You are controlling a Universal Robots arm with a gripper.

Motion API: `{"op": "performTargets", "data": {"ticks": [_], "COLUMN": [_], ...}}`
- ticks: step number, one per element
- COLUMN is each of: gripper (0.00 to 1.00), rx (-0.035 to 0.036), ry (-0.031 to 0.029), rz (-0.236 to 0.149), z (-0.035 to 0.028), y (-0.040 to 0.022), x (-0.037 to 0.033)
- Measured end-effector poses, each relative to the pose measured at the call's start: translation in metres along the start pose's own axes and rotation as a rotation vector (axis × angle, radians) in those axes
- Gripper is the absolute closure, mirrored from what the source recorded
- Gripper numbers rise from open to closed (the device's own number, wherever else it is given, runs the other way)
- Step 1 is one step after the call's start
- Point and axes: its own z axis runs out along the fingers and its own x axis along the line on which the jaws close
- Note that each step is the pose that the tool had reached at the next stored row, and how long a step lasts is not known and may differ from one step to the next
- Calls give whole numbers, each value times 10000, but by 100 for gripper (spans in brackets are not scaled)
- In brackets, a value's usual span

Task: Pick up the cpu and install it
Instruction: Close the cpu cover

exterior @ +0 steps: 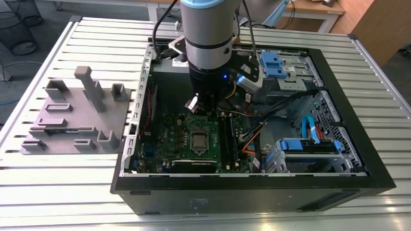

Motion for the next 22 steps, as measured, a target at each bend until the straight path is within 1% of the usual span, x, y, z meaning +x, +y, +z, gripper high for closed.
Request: {"op": "performTargets", "data": {"ticks": [7, 10, 13, 18, 22], "gripper": [89, 89, 89, 89, 89], "rx": [8, 10, 10, 9, 24], "ry": [7, 8, 9, 6, -13], "rz": [-1, -2, -1, -6, -37], "z": [0, 0, -1, -3, -10], "y": [-1, -17, -51, -109, -130], "x": [1, 17, 52, 130, 210]}}
